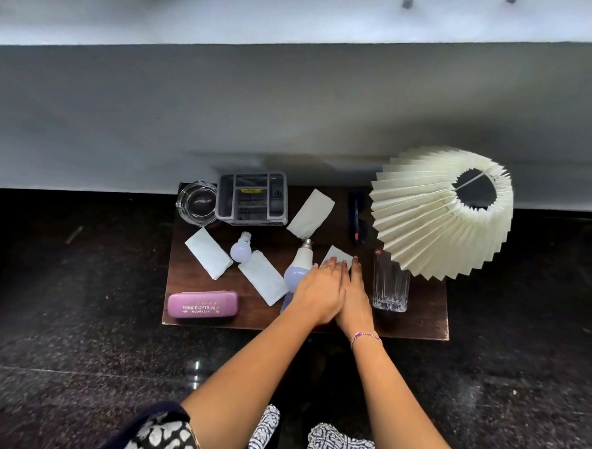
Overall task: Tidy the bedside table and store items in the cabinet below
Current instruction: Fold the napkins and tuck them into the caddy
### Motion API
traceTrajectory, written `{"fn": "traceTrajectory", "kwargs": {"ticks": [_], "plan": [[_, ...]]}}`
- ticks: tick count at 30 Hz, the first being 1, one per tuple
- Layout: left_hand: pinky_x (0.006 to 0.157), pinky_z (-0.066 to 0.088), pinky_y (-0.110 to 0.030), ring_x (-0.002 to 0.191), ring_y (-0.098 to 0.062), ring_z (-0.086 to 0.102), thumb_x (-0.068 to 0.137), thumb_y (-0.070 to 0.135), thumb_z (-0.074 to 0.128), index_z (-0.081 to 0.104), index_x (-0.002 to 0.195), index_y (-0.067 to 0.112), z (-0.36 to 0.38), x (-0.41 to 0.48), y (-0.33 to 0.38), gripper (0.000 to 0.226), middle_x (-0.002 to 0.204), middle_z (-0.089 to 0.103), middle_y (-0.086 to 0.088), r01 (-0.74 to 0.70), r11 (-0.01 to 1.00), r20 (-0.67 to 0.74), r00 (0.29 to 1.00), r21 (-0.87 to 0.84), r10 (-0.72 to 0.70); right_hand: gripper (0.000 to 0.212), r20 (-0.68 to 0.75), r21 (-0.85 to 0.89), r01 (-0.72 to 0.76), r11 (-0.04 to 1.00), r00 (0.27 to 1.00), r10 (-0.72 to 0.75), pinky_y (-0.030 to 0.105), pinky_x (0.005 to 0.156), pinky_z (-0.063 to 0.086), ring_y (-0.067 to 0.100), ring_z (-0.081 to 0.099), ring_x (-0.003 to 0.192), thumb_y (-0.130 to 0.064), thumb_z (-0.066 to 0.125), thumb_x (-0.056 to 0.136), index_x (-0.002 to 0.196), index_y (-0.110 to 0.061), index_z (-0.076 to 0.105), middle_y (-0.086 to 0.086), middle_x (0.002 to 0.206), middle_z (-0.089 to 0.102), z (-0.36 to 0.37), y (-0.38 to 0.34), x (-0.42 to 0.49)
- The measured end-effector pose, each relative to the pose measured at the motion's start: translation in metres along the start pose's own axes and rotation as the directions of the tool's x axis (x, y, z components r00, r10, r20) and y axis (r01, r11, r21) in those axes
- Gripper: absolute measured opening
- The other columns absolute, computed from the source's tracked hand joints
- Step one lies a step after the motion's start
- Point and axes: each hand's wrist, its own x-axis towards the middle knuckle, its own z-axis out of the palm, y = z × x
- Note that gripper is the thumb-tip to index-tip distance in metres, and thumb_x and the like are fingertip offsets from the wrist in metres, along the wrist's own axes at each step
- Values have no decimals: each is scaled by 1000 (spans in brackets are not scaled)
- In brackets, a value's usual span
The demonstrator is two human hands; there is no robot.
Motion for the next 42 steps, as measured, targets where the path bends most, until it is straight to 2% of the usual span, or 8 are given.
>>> {"fn": "traceTrajectory", "kwargs": {"ticks": [5,10,18,23,27,33,37,42], "plan": [[121,7,-38,147,-21,11,97,22,27,19,148,5,-4,14,2,54,158,17,-12,-2,975,22,1000,223,-3,64,24,40,-4,999,1000,3,40,113,31,24,10,146,-18,43,96,150,-21,9,5,159,-10,-4,2,-1],[119,-6,-46,148,-22,3,94,30,39,22,148,8,-4,24,2,61,158,15,-12,-47,845,130,991,533,-27,61,54,-4,-2,1000,999,2,40,115,28,26,7,147,-17,45,96,149,-21,15,8,158,-11,-3,6,3],[113,-17,-52,148,-23,6,93,32,37,22,147,8,-4,29,1,62,156,24,-12,-62,817,159,987,573,-37,56,7,-54,-6,999,1000,7,34,116,22,24,4,147,-11,41,97,148,-7,16,10,158,2,-1,8,11],[114,-15,-51,148,-23,6,92,27,38,16,148,6,-5,29,2,64,156,23,-11,-32,869,106,994,493,-23,64,-2,28,10,1000,1000,-10,33,117,23,22,10,146,-11,48,94,149,-7,15,10,157,10,1,10,13],[118,-7,-47,148,-22,9,92,23,39,23,146,6,-8,26,-1,59,155,27,-10,1,922,25,1000,387,-12,54,-84,143,65,988,995,-53,34,112,33,21,30,138,-13,47,94,145,-11,27,5,153,23,0,8,9],[114,26,-30,142,-21,26,91,4,42,29,145,9,-20,15,-15,56,153,32,-8,10,1000,-270,963,25,-3,42,-222,286,136,948,972,-72,7,98,29,14,44,127,-5,36,97,139,-9,41,-3,140,40,-6,-3,-6],[102,42,-37,134,-22,36,89,2,44,31,144,14,-32,2,-29,59,145,42,-4,16,977,-376,922,-214,-97,47,-261,261,228,938,952,-159,3,102,20,3,38,125,5,39,93,138,-7,43,2,145,34,-12,-7,-19],[106,40,-38,131,-21,42,86,11,58,32,145,18,-46,-5,-45,65,142,47,-5,36,921,-326,929,-387,-173,49,-318,328,308,893,926,-203,2,106,21,-2,37,126,8,42,92,136,-12,46,-5,141,39,-26,-15,-31]]}}
